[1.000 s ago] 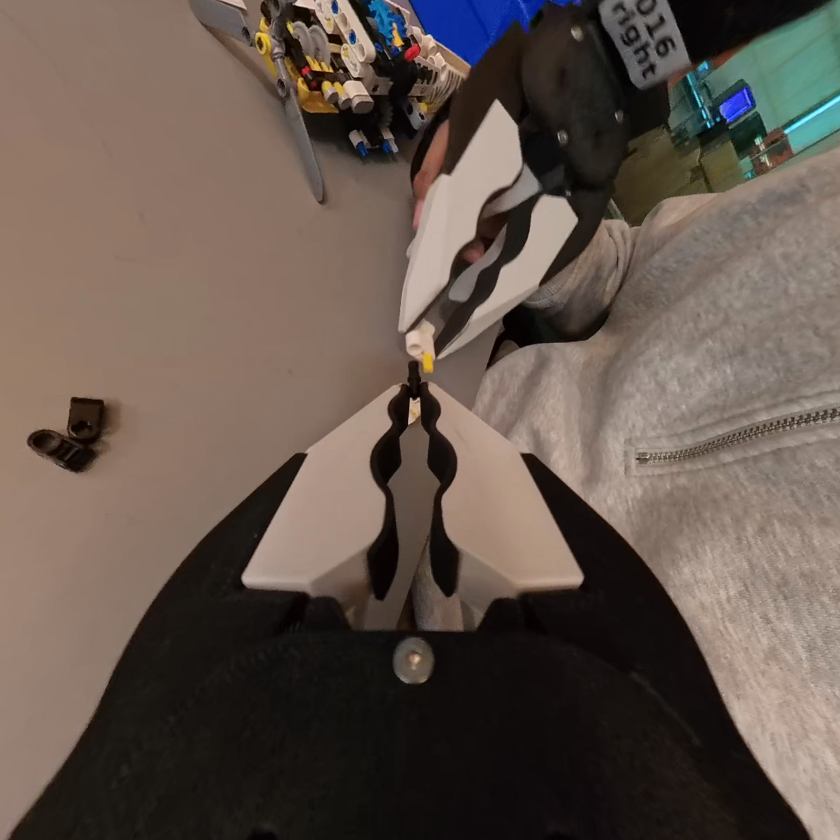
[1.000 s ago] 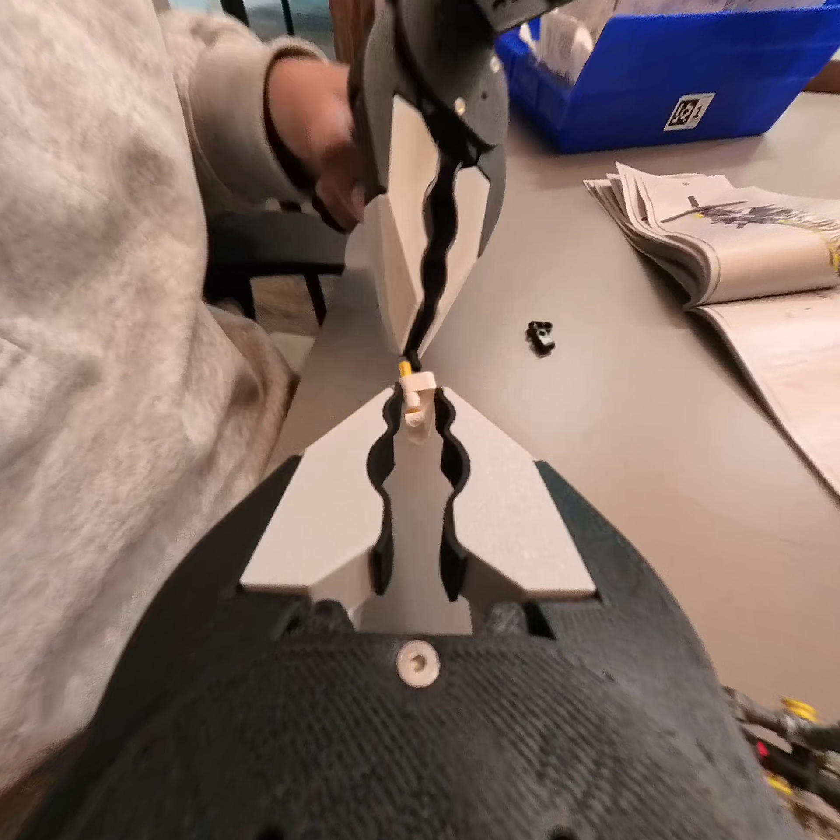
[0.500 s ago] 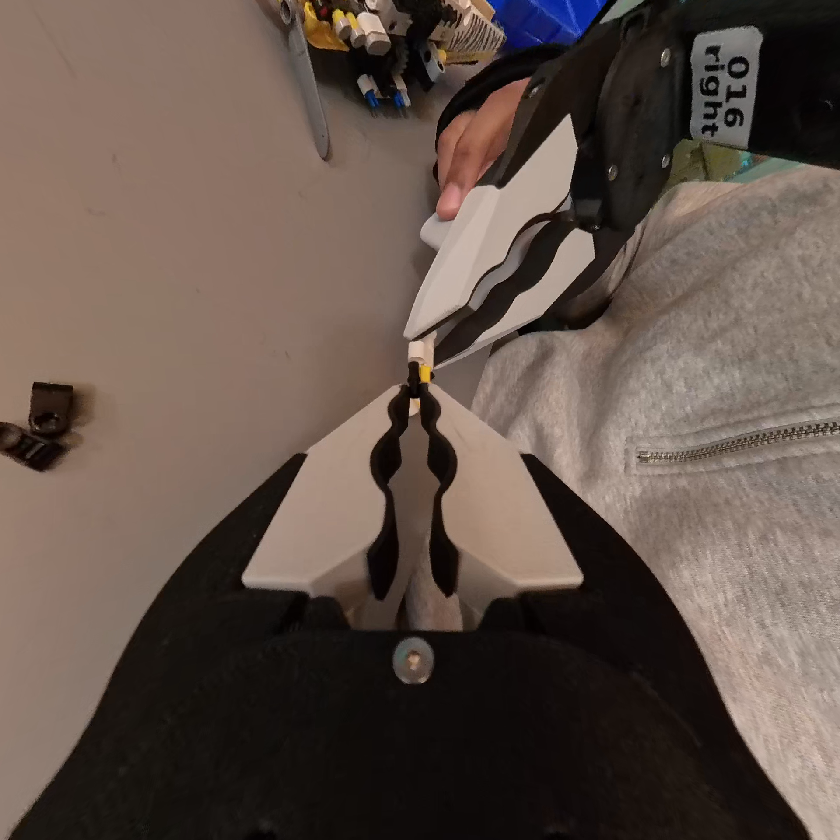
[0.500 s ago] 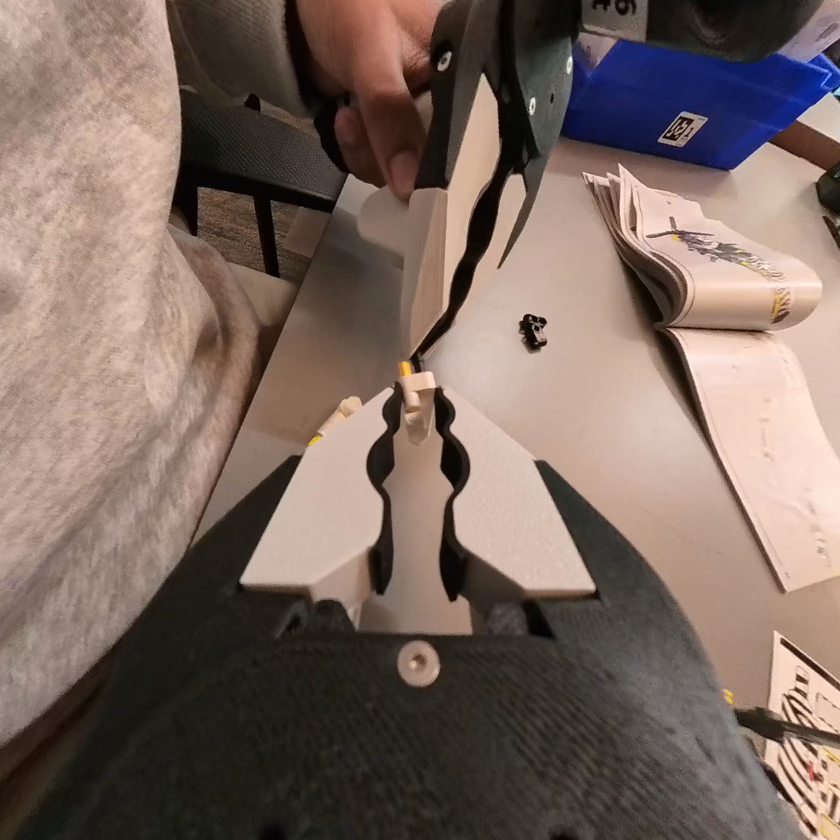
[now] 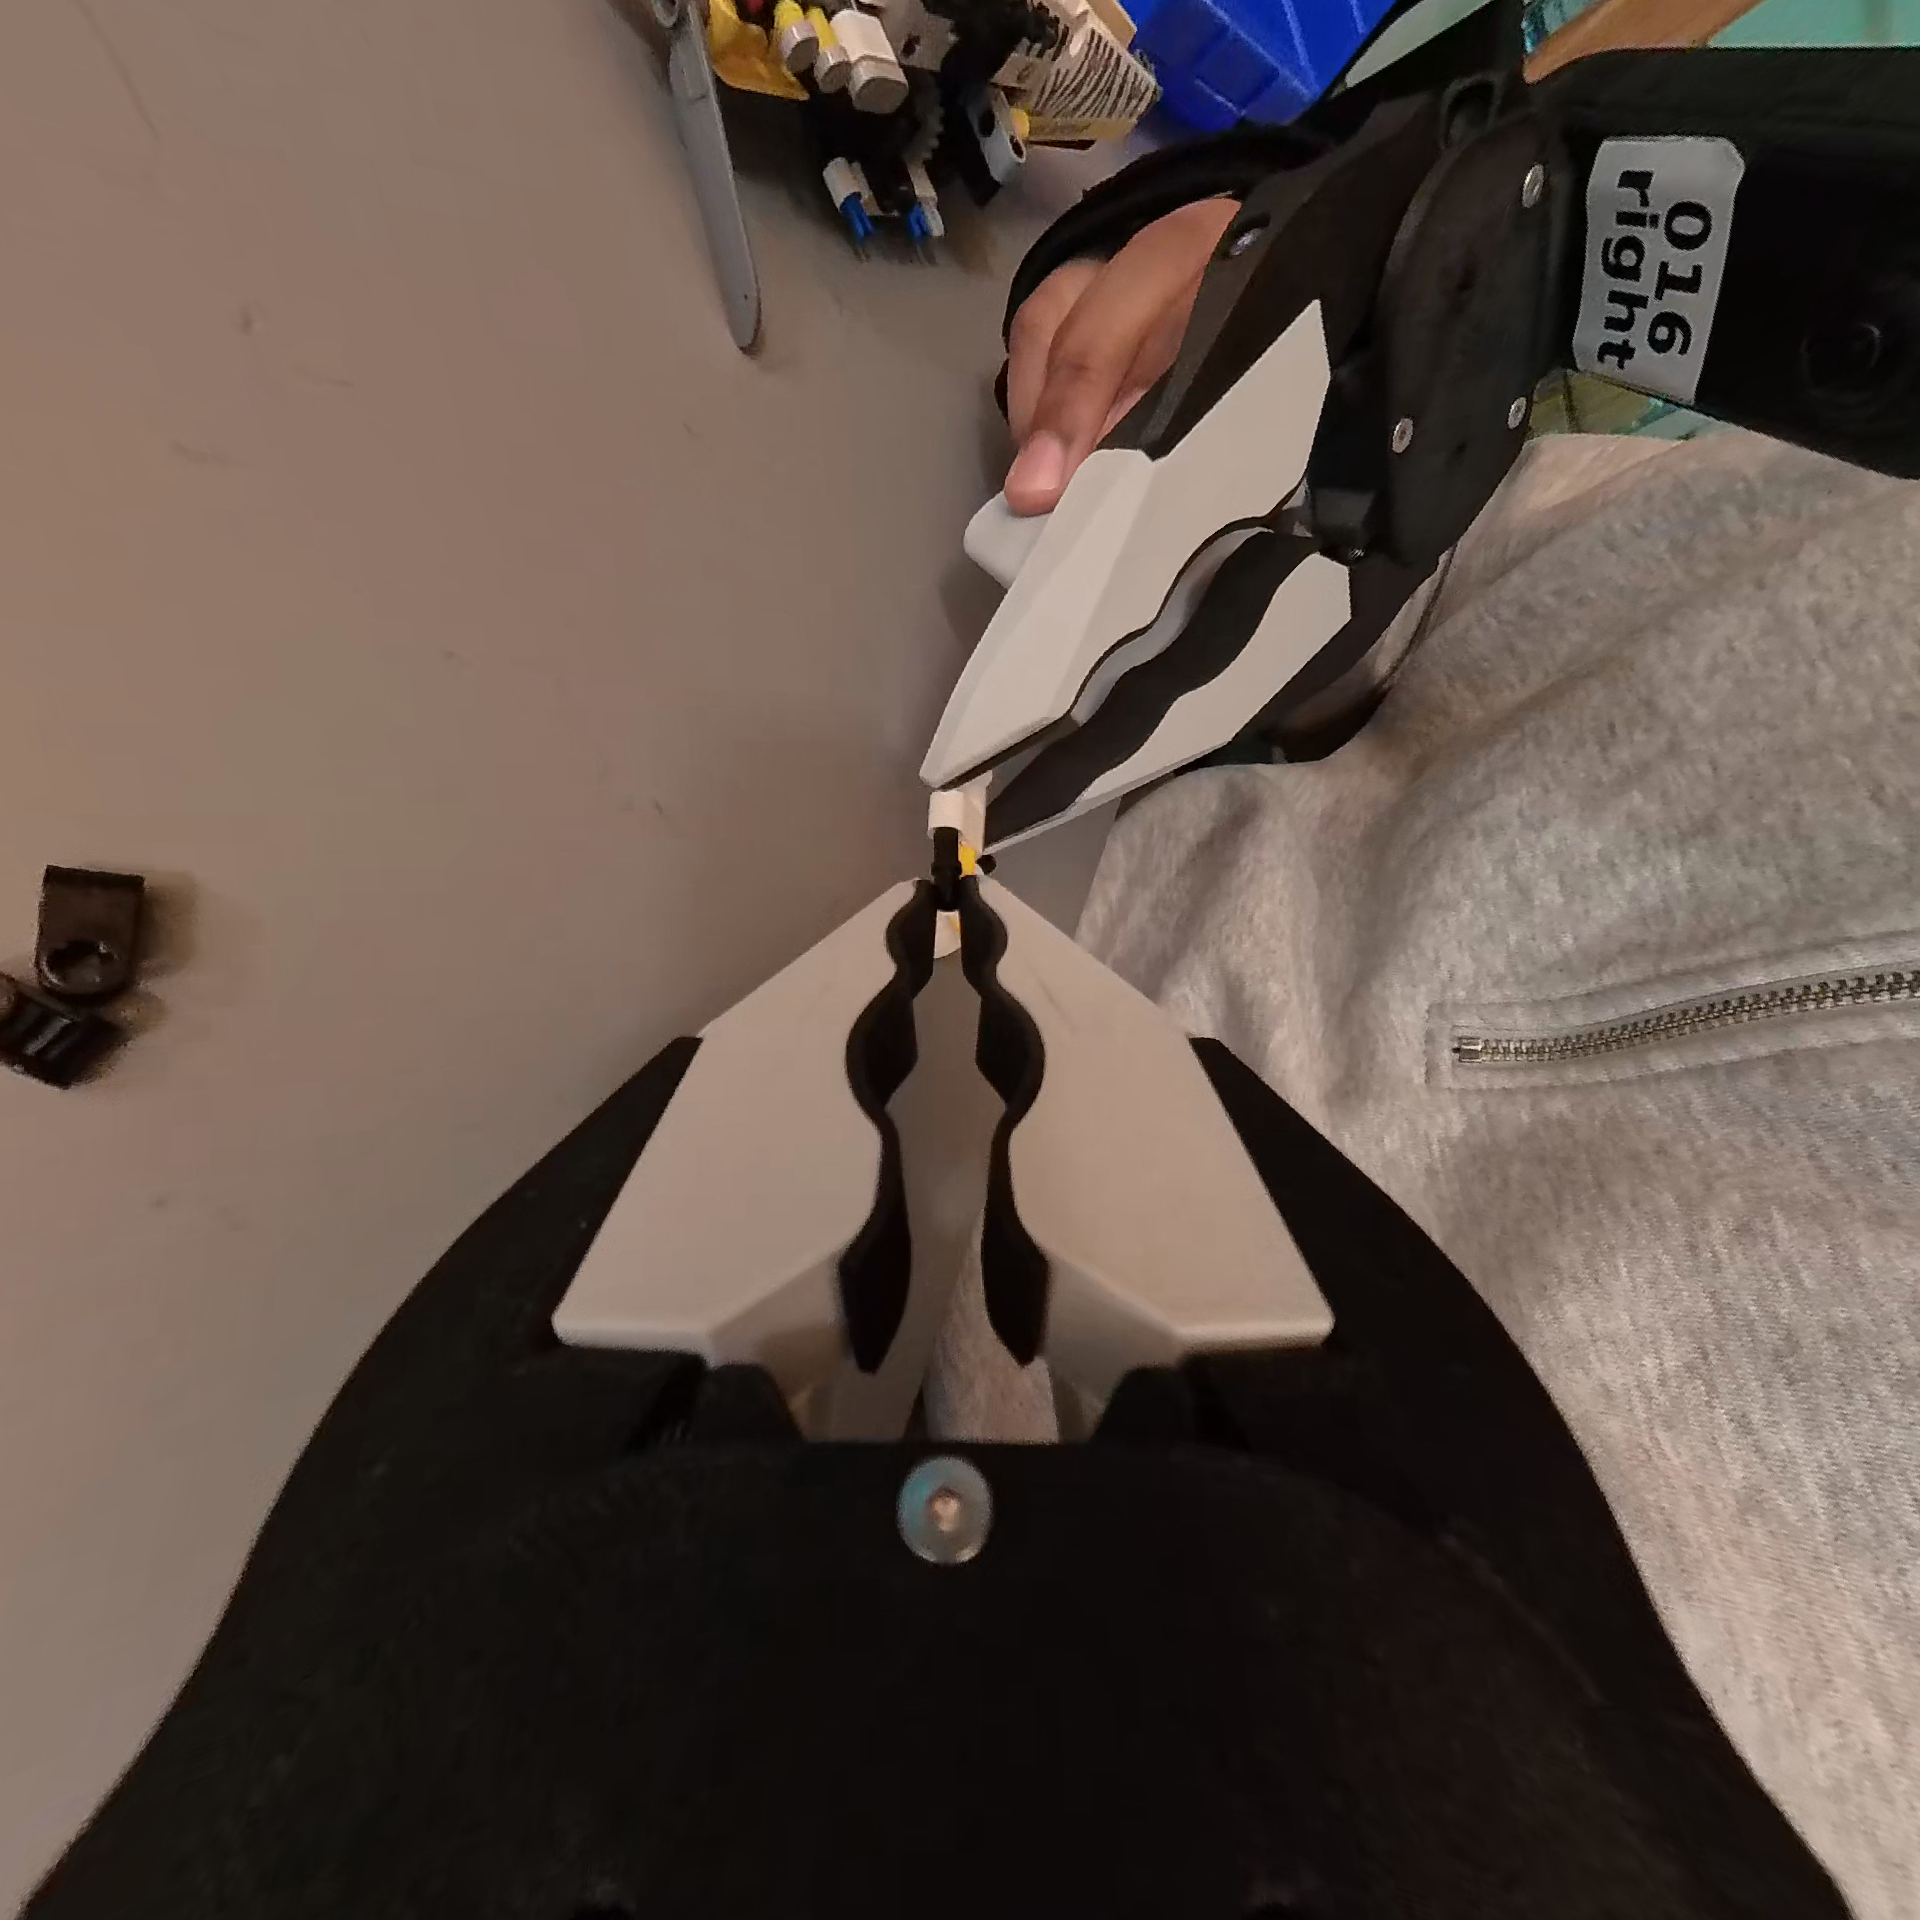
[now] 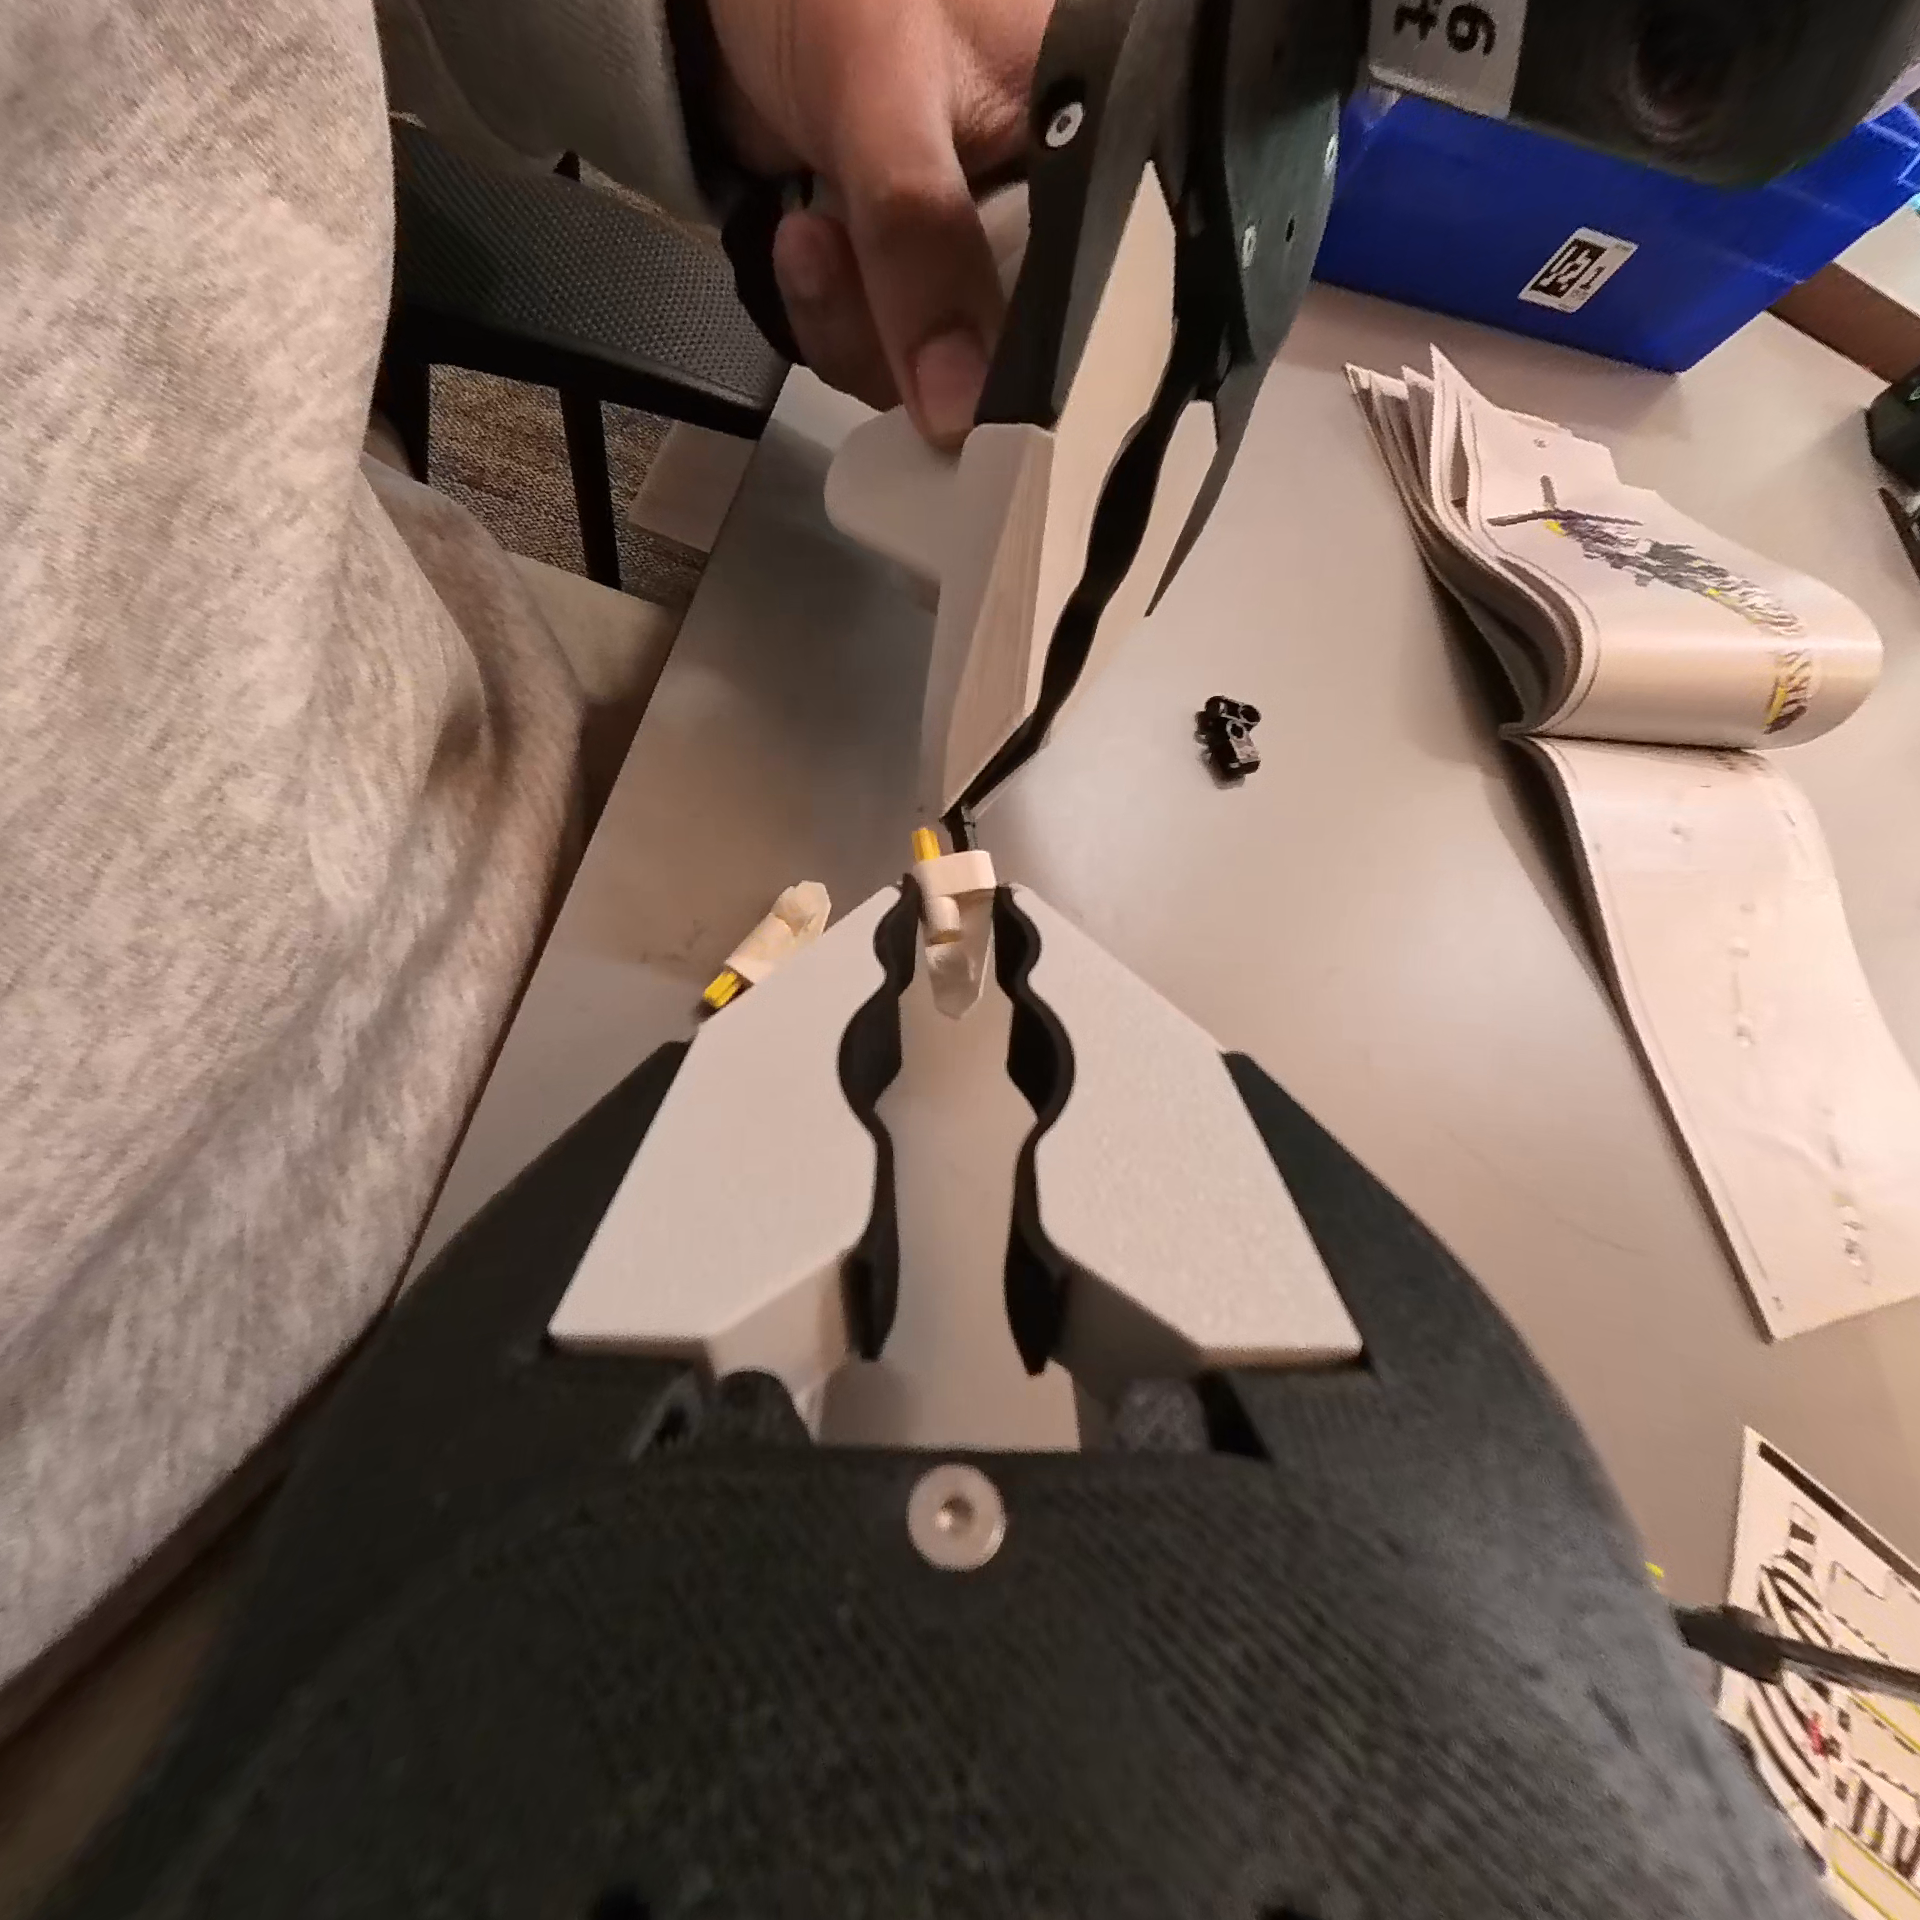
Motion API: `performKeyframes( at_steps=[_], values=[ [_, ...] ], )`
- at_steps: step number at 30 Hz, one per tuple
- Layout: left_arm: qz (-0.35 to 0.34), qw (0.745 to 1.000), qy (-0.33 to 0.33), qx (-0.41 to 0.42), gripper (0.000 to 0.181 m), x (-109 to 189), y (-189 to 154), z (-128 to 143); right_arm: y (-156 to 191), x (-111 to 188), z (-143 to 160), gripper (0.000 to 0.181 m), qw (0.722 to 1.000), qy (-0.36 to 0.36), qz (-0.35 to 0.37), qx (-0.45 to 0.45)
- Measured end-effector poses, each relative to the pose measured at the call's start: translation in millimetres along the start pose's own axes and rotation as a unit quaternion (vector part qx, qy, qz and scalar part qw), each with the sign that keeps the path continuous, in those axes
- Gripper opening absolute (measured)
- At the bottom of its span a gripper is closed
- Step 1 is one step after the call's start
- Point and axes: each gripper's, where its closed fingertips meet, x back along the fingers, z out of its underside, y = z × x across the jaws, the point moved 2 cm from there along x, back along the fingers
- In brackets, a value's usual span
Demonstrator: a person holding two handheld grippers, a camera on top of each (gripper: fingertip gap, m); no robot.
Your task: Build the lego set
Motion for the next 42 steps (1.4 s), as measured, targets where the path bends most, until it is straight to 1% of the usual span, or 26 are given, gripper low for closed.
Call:
performKeyframes(
  at_steps=[12,18,21,27,31,34,42],
  values=[
    [0.000,1.000,-0.003,-0.016,0.001,-1,0,1,1,-1,-1,0.012,0.997,-0.020,-0.037,-0.060],
    [0.028,0.999,-0.019,-0.013,0.001,0,-2,2,2,1,-3,0.012,0.993,-0.043,-0.058,-0.094],
    [0.047,0.999,-0.018,-0.006,0.001,1,-4,2,3,3,-6,0.012,0.993,-0.054,-0.062,-0.090],
    [0.073,0.997,-0.009,0.003,0.000,1,-6,5,7,3,-8,0.012,0.996,-0.052,-0.050,-0.050],
    [0.093,0.996,-0.005,0.009,0.000,0,-8,6,11,4,-8,0.012,0.996,-0.057,-0.057,-0.036],
    [0.089,0.996,-0.004,0.010,0.000,-2,-6,7,12,3,-7,0.012,0.997,-0.051,-0.050,-0.028],
    [0.092,0.994,-0.043,0.028,0.000,0,-3,2,5,4,-8,0.012,0.997,-0.057,-0.035,-0.048]
  ],
)
